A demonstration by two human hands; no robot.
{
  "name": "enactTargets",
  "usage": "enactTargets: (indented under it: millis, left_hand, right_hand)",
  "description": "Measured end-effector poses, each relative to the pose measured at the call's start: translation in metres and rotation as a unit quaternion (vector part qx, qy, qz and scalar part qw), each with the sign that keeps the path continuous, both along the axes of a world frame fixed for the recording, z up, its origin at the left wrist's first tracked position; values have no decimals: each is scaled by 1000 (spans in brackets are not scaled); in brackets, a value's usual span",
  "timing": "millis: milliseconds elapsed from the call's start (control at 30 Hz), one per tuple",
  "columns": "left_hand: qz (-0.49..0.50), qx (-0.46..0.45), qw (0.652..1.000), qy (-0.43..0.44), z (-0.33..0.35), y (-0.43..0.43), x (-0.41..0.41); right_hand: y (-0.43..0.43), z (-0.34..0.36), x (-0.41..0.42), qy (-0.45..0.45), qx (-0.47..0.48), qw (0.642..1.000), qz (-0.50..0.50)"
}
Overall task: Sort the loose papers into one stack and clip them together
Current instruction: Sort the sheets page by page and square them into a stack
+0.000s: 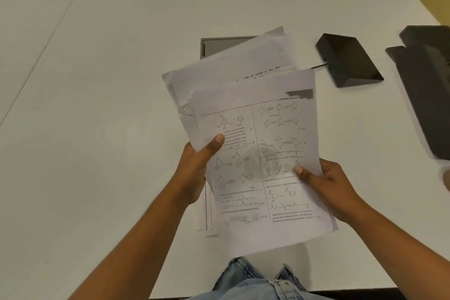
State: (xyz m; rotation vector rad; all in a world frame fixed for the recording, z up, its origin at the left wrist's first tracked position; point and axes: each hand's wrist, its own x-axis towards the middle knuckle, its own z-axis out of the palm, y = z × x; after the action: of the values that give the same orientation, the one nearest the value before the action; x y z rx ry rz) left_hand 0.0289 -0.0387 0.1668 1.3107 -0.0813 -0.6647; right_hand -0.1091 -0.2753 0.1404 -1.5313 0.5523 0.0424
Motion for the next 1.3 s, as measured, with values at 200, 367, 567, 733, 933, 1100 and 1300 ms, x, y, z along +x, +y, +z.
enactTargets:
  millis: [200,367,567,733,933,1100,1300]
  left_hand:
    - [17,-39,999,4,0,-1,3]
    - [-7,23,999,-23,0,-10,-7]
    - [59,90,985,-132,-7,-14,-16]
    - [96,117,969,-193,-13,-14,-32]
    - [105,102,965,-216,-19,-8,-37]
    - [101,101,946,-291,-15,-8,-31]
    - [31,125,952,-276,-23,-11,-18]
  right_hand:
    - [2,5,2,-22,45,998,-38]
    - [6,16,8,-38,-6,999,-18]
    - [14,22,16,-94,-14,995,-41]
    - [27,16,15,-118,-36,990,-67]
    - [31,10,13,-137,-58,987,-55]
    - [23,10,10,-140,-64,986,-67]
    - [12,1,13,-102,-61,992,-44]
